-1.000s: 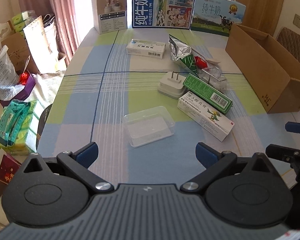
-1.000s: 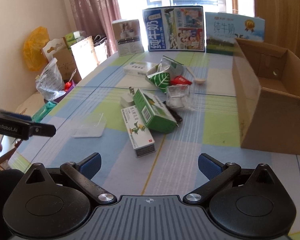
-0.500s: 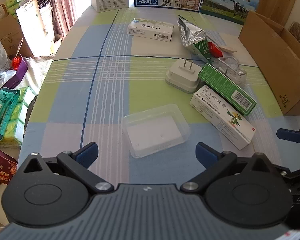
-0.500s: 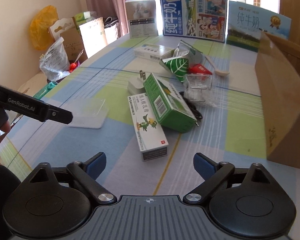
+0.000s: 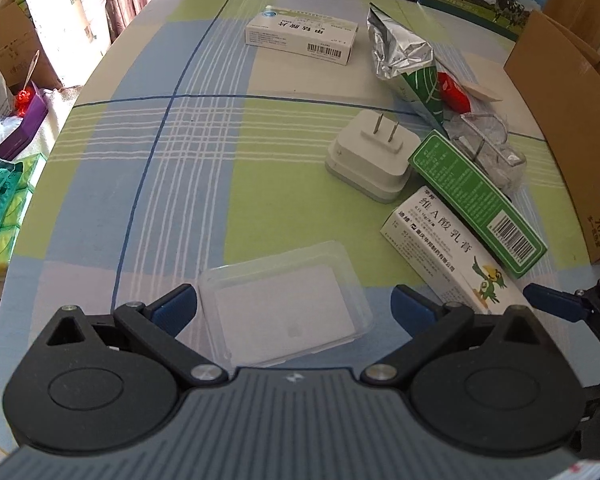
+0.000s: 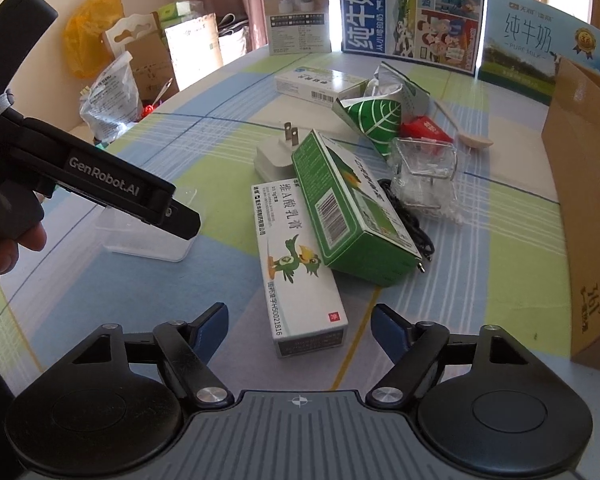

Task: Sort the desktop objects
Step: 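Close the right tool on the white box while the left tool grips the clear plastic box, then carry the white box with the right tool while the left tool carries the clear box to the cardboard box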

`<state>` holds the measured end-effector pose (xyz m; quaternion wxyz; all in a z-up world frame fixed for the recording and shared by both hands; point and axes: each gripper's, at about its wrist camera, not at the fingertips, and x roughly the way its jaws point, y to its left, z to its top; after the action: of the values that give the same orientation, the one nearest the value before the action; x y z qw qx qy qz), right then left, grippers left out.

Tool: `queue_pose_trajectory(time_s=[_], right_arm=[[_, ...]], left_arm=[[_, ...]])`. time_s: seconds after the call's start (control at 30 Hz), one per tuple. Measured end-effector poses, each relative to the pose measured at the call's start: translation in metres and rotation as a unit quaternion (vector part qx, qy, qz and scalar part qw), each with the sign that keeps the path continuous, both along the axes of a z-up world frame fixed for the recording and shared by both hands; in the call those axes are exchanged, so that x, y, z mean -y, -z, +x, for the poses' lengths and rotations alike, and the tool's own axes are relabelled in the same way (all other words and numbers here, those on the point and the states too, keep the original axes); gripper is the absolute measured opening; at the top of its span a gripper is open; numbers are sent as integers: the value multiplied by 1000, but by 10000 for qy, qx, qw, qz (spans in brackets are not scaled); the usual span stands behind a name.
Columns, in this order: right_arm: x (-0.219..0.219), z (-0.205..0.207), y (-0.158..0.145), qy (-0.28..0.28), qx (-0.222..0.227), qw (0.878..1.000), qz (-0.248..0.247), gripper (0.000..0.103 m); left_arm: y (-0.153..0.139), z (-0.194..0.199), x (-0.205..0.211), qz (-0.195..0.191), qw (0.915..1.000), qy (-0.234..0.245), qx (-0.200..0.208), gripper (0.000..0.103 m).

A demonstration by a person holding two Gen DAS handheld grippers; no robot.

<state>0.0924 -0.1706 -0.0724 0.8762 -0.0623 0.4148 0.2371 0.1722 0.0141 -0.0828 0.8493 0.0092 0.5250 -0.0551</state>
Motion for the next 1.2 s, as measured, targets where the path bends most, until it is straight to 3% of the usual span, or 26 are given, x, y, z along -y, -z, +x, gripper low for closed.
queue_pose_trajectory(time_s=[0.07,0.23,0.27,0.5,0.7,0.93,1.1,1.2], right_arm=[[-2,3,2,-17,-14,10000,-53,68],[-4,4,2,-131,28,9998,-169,39],[-5,3,1,-162,29,9997,-188,37],[4,-19,-5,-288,-24,9991,-309,36],[37,-57,-14,-217,-52,9987,-466,36],[88,-89,-28,437,81,9971,-613,35],[110,-88,-25,870,114,9943,-599,36],[115,-86,-21,949,87,9939,-546,37]], left_arm=[[4,0,0,55,10000,37,-54,90],[5,-3,0,105,9997,207,-30,89],[5,-5,1,111,9996,244,-30,89],[-10,-20,18,132,9969,776,-23,89],[-22,-40,45,101,9929,1181,-35,89],[-15,-62,77,-13,9910,1339,-8,89],[-8,-71,97,332,9873,1546,160,89],[-9,-68,99,183,9887,1480,174,89]])
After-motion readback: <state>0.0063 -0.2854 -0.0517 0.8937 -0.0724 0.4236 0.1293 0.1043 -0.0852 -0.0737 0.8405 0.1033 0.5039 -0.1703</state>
